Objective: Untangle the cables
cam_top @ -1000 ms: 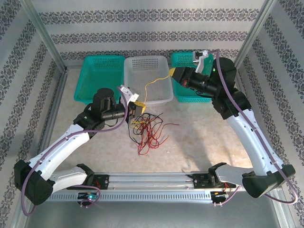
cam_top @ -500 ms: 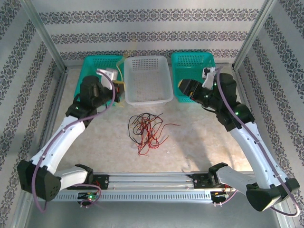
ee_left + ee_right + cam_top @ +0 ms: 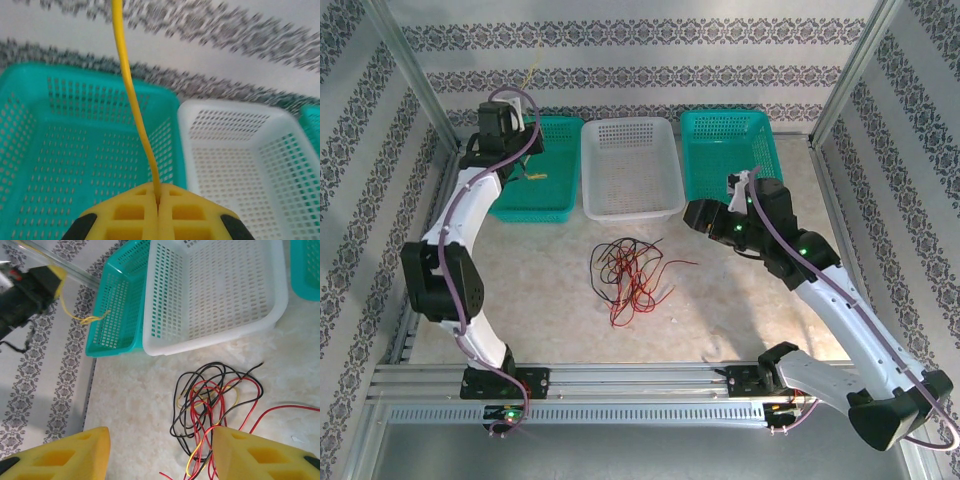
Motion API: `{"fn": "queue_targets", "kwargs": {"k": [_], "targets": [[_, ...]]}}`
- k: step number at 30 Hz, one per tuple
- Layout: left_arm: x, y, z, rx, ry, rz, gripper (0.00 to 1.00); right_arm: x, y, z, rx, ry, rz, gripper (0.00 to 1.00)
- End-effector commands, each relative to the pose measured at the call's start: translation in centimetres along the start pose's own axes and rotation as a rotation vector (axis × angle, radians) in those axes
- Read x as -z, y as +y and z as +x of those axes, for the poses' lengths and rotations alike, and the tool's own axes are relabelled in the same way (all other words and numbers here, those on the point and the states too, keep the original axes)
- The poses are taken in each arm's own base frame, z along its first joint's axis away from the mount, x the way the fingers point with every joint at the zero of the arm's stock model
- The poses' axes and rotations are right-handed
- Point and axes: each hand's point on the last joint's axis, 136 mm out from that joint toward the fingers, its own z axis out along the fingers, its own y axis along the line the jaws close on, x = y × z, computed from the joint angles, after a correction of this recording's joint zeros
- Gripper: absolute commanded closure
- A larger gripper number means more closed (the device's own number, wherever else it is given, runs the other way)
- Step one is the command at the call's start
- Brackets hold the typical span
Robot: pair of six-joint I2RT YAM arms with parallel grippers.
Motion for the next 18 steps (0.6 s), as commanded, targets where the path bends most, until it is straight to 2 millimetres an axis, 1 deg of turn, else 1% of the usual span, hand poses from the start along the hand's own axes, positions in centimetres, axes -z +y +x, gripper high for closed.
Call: {"fn": "queue_targets", "kwargs": {"k": [1,2,3,4,5,7,9,11,14,16,18], "targets": [[-1.4,1.6,1.6,0.073,0.067,-0.040,0.99,-0.2,0.2,0.0,0.020,-0.005,0.011,0.44],[-2.2,2.0,2.4,0.101,0.091,-0.041,0.88,-0.3,0.3,0.0,0.021,-0.001,0.010,0.44],[-2.9,2.4,3.2,0.132,0.119,-0.043,0.70,-0.3,0.5,0.0,0.025,0.002,0.008,0.45],[-3.3,2.7,3.8,0.158,0.141,-0.045,0.56,-0.4,0.6,0.0,0.027,0.004,0.007,0.45],[-4.0,2.8,4.8,0.182,0.173,-0.046,0.46,-0.3,0.7,0.0,0.031,0.005,0.007,0.45],[-4.7,2.7,6.3,0.232,0.214,-0.030,0.36,-0.2,0.9,0.0,0.036,0.006,0.010,0.45],[-5.1,2.7,7.4,0.281,0.230,-0.020,0.32,-0.1,0.9,-0.1,0.041,0.005,0.015,0.45],[-5.5,2.4,8.8,0.327,0.253,0.003,0.34,0.1,0.9,-0.1,0.042,0.003,0.018,0.45],[-5.5,1.8,10.4,0.389,0.284,0.034,0.35,0.0,0.6,0.3,0.042,0.015,0.029,0.45],[-5.3,0.9,11.2,0.430,0.298,0.073,0.35,-0.4,0.0,1.0,0.056,0.037,0.060,0.45],[-4.9,-0.2,12.0,0.472,0.308,0.122,0.35,-1.0,-0.8,2.4,0.087,0.075,0.115,0.45]]}}
